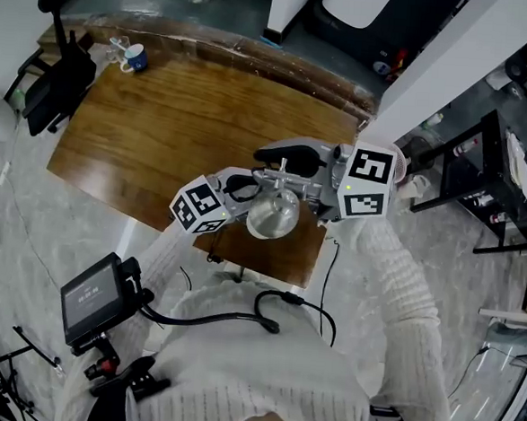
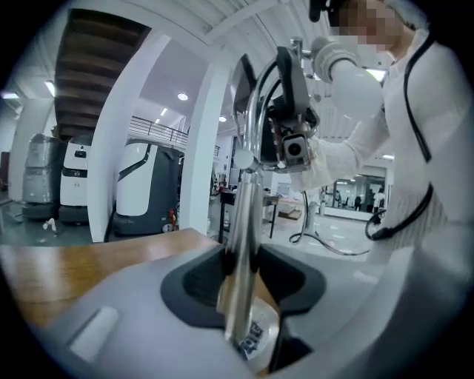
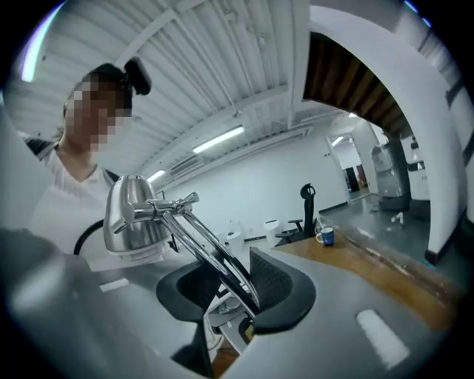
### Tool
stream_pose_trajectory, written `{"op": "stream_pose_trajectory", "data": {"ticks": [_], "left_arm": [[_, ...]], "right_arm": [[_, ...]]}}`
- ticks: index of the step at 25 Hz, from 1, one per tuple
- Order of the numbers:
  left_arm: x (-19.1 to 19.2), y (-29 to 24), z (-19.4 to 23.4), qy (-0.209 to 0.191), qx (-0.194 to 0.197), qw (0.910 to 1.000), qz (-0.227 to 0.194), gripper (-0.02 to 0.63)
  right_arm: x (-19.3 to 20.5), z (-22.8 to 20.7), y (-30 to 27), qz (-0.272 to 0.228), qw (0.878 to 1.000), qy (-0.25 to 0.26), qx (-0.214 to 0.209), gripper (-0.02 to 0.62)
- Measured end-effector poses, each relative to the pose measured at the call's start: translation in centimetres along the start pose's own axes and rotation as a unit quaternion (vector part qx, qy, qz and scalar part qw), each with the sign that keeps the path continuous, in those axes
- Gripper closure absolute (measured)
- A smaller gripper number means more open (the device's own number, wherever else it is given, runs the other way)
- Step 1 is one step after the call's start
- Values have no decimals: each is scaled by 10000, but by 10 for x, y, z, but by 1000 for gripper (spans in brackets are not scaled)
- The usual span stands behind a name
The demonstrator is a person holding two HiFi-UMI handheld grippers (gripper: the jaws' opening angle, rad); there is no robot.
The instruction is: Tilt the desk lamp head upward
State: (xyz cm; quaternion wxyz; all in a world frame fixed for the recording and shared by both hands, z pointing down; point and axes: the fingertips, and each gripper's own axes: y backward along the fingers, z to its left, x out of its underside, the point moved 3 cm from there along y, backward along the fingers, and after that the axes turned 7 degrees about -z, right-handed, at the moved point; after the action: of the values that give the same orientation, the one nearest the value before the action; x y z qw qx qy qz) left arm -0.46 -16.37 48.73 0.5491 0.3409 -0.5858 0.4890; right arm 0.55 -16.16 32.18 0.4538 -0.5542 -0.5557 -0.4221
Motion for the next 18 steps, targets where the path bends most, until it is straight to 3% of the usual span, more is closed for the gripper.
{"op": "stream_pose_trajectory", "data": {"ticks": [4,10,18], "left_arm": [[0,1,-2,-29,-53,9999,-92,468],[-1,0,-3,-117,-37,9999,-93,468],[1,-1,-1,-116,-68,9999,-98,468]], "right_arm": [[-2,-16,2,-90,9951,-976,-123,482],[-3,-33,3,-126,9806,-1920,-368,480],[-2,-37,3,-229,9785,-1999,-454,479]]}}
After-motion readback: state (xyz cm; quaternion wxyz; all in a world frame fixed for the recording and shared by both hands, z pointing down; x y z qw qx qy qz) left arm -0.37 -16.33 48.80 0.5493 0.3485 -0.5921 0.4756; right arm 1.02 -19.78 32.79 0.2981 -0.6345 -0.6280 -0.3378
